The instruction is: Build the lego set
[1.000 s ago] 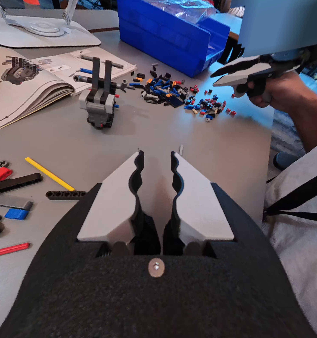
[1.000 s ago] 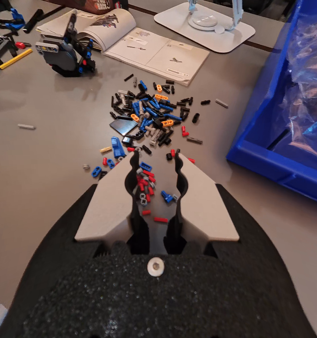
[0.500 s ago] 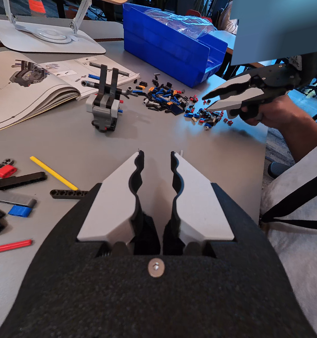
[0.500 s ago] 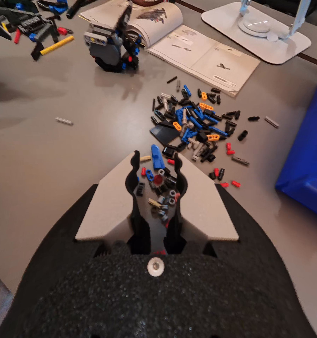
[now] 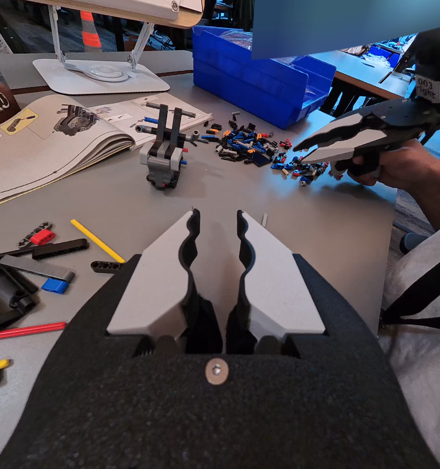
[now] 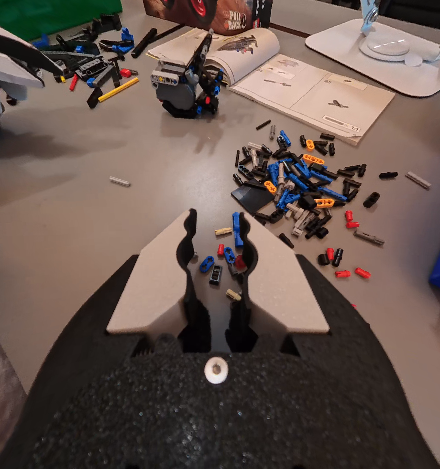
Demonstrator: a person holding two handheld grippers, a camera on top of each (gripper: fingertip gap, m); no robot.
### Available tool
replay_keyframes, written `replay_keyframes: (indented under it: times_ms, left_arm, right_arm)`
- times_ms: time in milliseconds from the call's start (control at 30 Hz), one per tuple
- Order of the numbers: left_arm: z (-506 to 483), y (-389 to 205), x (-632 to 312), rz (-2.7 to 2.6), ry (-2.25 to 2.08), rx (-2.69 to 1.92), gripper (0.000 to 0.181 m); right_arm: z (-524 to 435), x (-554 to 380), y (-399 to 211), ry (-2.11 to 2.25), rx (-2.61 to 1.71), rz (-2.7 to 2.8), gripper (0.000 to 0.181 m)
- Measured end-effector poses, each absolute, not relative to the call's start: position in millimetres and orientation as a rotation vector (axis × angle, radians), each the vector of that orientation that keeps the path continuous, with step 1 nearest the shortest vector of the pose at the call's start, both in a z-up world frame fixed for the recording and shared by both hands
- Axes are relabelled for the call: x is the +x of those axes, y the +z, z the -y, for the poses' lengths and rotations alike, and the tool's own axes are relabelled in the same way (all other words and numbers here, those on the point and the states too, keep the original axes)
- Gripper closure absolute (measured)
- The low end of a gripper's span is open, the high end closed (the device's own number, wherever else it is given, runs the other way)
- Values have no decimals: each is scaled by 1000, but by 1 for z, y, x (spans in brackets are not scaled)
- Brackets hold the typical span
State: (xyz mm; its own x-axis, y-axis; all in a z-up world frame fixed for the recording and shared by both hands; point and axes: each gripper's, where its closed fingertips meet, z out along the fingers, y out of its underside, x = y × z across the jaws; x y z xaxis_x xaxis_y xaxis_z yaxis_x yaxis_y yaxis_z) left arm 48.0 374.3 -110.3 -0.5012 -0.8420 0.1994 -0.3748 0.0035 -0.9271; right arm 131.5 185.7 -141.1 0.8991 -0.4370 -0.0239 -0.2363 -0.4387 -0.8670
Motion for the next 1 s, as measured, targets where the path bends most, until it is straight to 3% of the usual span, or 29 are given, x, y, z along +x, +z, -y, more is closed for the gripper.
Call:
replay_keyframes:
  times_ms: [433, 800, 1000]
  left_arm:
    - [-374, -109, 47, -1871, -1513, -1239, 154]
    - [-413, -74, 13, -1517, -1591, -1336, 158]
    - [-515, -100, -19, -1329, -916, -1561, 157]
  right_arm:
    - [-189, 127, -136, -318, -2065, -421, 150]
    - [-202, 123, -126, -292, -2037, -376, 152]
    - [-215, 126, -120, -212, -2009, -342, 151]
